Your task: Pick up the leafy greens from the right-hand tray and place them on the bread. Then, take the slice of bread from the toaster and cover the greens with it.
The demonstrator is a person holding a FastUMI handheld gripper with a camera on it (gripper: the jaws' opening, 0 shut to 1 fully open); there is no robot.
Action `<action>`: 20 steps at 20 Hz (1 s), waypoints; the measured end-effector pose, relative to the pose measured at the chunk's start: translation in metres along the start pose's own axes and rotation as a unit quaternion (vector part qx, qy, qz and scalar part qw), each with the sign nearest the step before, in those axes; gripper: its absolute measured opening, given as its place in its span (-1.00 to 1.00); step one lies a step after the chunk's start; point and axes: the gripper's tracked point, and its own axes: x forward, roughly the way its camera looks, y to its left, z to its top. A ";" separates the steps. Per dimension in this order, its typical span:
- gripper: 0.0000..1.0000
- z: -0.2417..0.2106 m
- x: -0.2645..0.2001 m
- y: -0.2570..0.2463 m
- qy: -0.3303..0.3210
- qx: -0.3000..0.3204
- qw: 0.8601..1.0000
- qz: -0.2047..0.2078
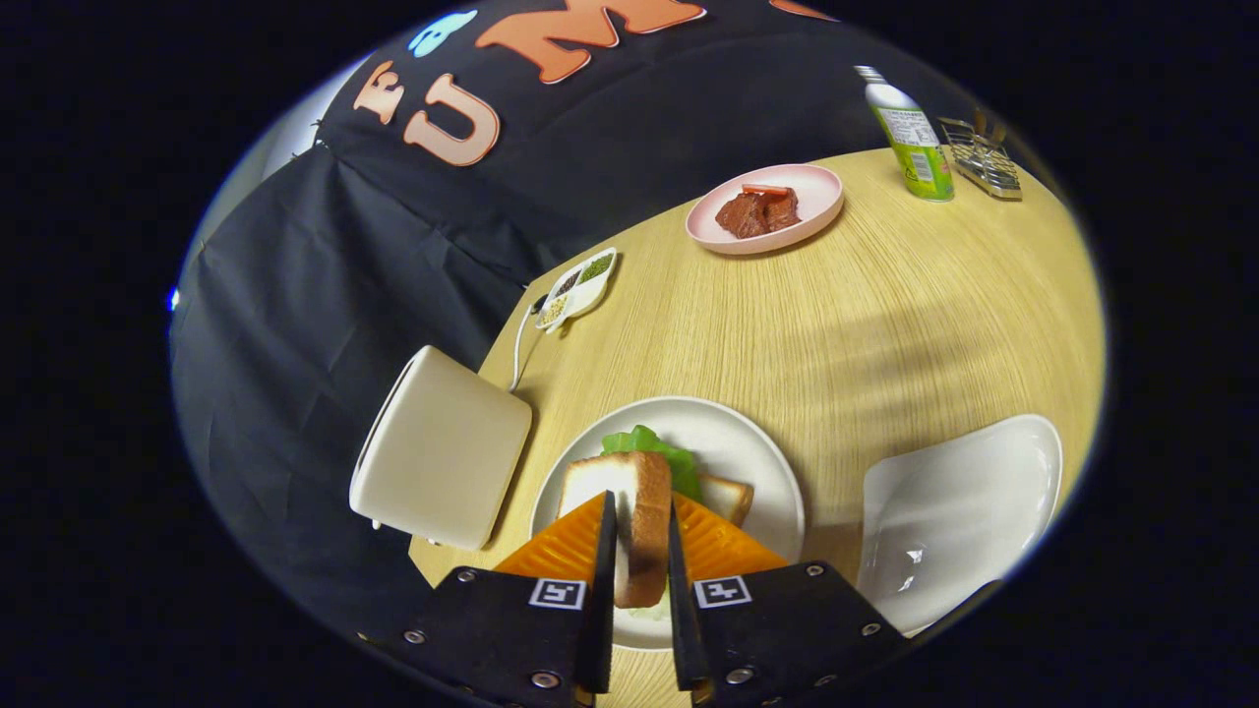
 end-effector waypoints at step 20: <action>0.38 0.144 -0.195 0.027 -0.370 -0.221 0.891 -0.145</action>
